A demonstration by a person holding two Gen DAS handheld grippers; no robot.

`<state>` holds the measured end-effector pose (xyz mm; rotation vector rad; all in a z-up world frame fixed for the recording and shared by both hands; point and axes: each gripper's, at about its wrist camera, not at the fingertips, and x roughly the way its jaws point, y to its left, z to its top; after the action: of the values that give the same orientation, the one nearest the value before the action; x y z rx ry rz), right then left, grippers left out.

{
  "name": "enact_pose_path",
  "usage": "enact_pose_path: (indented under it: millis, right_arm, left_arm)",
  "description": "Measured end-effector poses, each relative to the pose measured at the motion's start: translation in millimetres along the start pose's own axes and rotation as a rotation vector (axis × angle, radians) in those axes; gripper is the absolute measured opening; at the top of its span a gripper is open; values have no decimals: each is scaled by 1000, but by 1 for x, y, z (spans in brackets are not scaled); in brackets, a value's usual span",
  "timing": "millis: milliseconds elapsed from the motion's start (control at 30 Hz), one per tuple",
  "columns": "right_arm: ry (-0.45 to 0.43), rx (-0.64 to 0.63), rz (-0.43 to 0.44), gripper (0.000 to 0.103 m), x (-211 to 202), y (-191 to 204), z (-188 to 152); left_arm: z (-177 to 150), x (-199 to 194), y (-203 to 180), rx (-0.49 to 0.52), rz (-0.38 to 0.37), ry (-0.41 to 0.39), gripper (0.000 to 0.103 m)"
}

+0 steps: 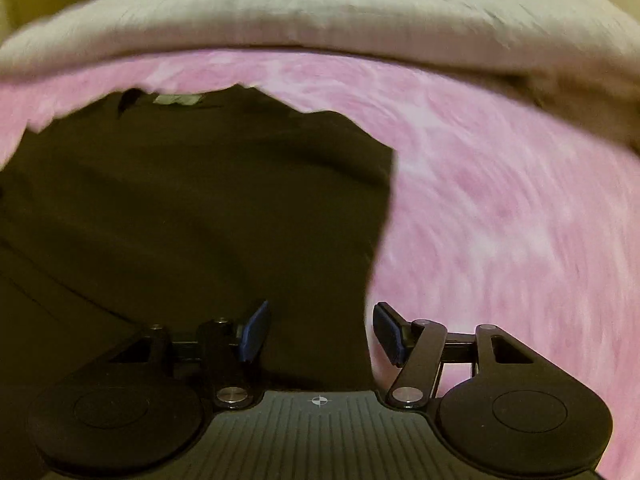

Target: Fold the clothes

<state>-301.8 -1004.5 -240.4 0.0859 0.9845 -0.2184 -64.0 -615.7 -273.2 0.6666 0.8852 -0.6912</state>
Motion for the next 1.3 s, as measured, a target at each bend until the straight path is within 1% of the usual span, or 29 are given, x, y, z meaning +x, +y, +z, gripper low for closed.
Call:
enact_pose_path:
  millis: [67,133,200,400,467,533,633,733,800,900,933,1033,1133,1300]
  right_arm:
    - [15,14,-18,60,-12,2,-9]
    - [63,-22,-45,60,-24,12,-12]
    - [88,-59,-66,60,-41,27,-16]
    - [103,-21,-29,60,-100,72,-29]
    - [107,-6,-16,60,-120,87,-33]
    - [112,11,-9,60,-140,101,-38]
    - [112,53,-10,60,-173,117,-46]
    - [116,91,-20,60,-204,129,-54]
    - [130,97,-24,60,-222,134,-57]
    - [139,71,-24,60,-237,137,-66]
    - [142,62,-24,60,-242,138,-69]
    - [156,33,-27,60,-254,140,-80]
    - [193,2,-23,60,-254,138,-93]
    - [217,-24,15,60,-262,123,-115]
  left_arm:
    - [-16,-14,3,-18,3,11,44]
    - [-31,-30,3,-42,6,24,42]
    - [-45,-50,-2,-71,-18,32,42]
    - [-91,-114,-24,-68,-86,38,43]
    - [-103,-133,-31,-58,-110,48,43]
    - [-114,-152,-39,-40,-116,70,43]
    - [-127,-184,-45,-11,-139,73,47]
    - [-135,-210,-53,17,-160,64,53]
    - [-142,-223,-60,52,-169,62,56]
    - [-150,-236,-74,122,-168,59,58]
    - [-152,-242,-80,153,-165,54,61]
    - [-152,-254,-101,230,-147,41,63]
    - [-152,-266,-119,231,-136,33,66]
    - [-157,-280,-151,244,-101,39,66]
